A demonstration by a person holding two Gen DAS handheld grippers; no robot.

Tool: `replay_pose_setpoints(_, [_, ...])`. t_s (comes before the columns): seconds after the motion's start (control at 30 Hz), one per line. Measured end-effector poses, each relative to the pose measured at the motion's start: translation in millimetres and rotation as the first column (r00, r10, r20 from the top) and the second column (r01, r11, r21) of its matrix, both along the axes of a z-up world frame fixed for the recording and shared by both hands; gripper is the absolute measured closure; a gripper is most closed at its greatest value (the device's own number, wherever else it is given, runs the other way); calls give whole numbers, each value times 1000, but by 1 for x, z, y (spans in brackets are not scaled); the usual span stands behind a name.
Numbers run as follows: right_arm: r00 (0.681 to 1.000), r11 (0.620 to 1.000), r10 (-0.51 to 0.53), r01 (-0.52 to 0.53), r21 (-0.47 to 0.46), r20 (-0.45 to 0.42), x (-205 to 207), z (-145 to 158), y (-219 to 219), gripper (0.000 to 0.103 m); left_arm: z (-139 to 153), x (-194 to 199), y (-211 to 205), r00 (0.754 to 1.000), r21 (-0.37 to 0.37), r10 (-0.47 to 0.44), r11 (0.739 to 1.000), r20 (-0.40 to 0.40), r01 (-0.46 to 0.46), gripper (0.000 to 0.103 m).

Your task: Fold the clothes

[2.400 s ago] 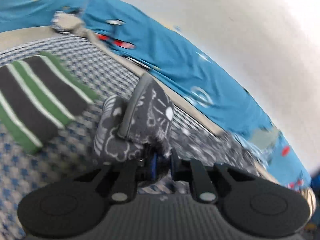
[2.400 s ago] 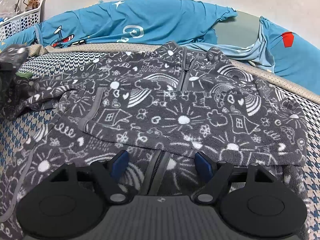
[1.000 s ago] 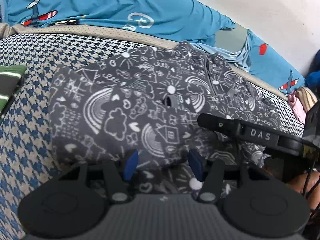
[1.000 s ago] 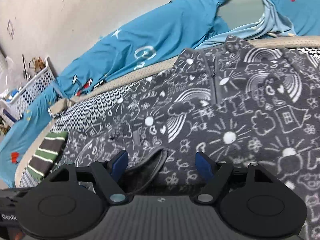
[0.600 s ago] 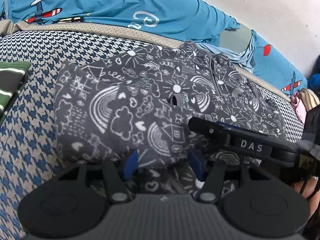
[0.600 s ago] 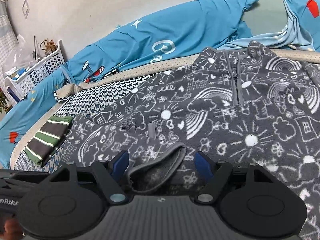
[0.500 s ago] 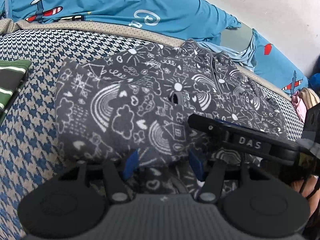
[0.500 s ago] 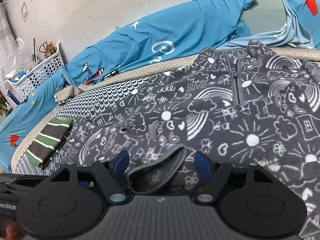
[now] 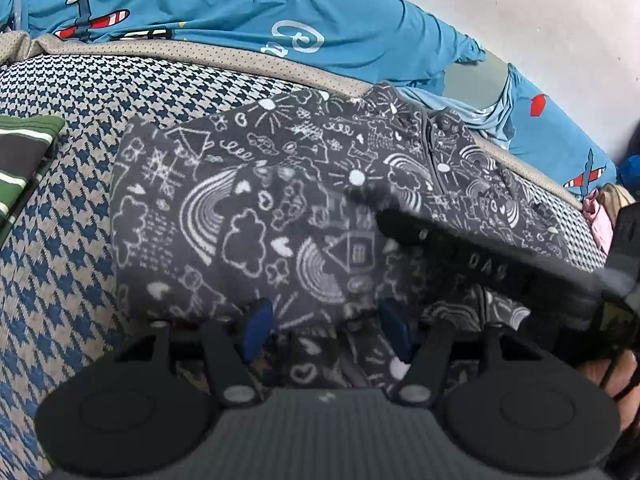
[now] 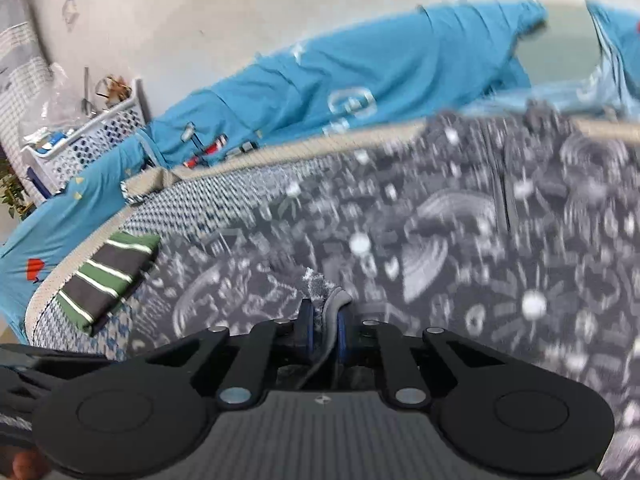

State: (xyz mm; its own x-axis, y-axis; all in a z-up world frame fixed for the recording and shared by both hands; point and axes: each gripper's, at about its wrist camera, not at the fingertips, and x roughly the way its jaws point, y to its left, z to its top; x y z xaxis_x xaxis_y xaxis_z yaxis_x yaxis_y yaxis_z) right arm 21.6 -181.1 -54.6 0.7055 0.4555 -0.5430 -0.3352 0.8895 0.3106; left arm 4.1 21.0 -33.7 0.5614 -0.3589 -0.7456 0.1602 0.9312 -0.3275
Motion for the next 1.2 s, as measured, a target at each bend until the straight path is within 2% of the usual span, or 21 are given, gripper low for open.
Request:
replay_pose_setpoints(0.23, [993, 1000, -29, 27, 15, 116, 12, 34, -10, 91, 2, 2, -6, 1000, -42, -2, 999, 3, 2, 43])
replay_pose_setpoints(0.5, [966, 980, -183, 164, 110, 185, 34, 68, -57, 92, -1, 18, -20, 1000, -68, 29, 997, -3, -29, 42])
replay_pose_setpoints(0.63, [947, 958, -273, 253, 132, 166, 38, 72, -88, 92, -5, 32, -33, 999, -78, 52, 996, -16, -53, 42])
replay_pose_setpoints(0.7, [937, 946, -316, 298, 130, 147, 38, 72, -102, 92, -7, 37, -40, 997, -79, 71, 994, -22, -72, 38])
replay_pose_setpoints(0.8, [919, 928, -370, 359, 101, 134, 35, 68, -120, 92, -9, 42, -48, 995, -94, 92, 991, -31, -95, 34])
replay_pose_setpoints(0.93, [894, 899, -437, 431, 78, 97, 30, 62, -150, 92, -10, 47, -59, 993, -100, 115, 988, -33, -118, 33])
replay_pose_setpoints(1.07, [853, 856, -517, 518, 11, 71, 24, 55, -175, 92, -12, 52, -63, 988, -111, 148, 982, -36, -151, 33])
replay_pose_setpoints(1.13, [838, 838, -545, 546, -17, 41, 24, 49, -186, 92, -12, 54, -66, 985, -105, 167, 980, -35, -169, 32])
replay_pose_setpoints(1.2, [835, 835, -549, 549, -24, -14, 23, 39, -194, 91, -14, 57, -68, 983, -86, 181, 979, -36, -184, 32])
